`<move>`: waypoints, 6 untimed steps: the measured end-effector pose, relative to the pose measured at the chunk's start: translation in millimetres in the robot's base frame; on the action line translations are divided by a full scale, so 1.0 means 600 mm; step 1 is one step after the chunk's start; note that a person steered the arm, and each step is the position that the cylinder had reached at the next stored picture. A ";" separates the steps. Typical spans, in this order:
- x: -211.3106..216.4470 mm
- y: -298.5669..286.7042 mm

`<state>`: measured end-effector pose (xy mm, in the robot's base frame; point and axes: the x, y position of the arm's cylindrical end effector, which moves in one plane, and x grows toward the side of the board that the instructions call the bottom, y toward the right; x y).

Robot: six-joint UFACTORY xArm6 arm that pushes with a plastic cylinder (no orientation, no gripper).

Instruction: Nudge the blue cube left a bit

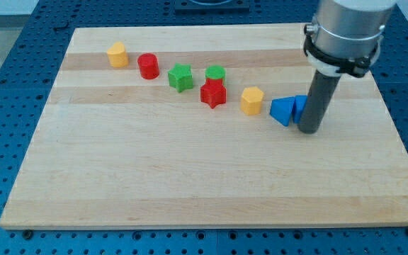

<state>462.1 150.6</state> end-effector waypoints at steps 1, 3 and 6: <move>-0.042 -0.004; -0.111 -0.004; -0.140 0.129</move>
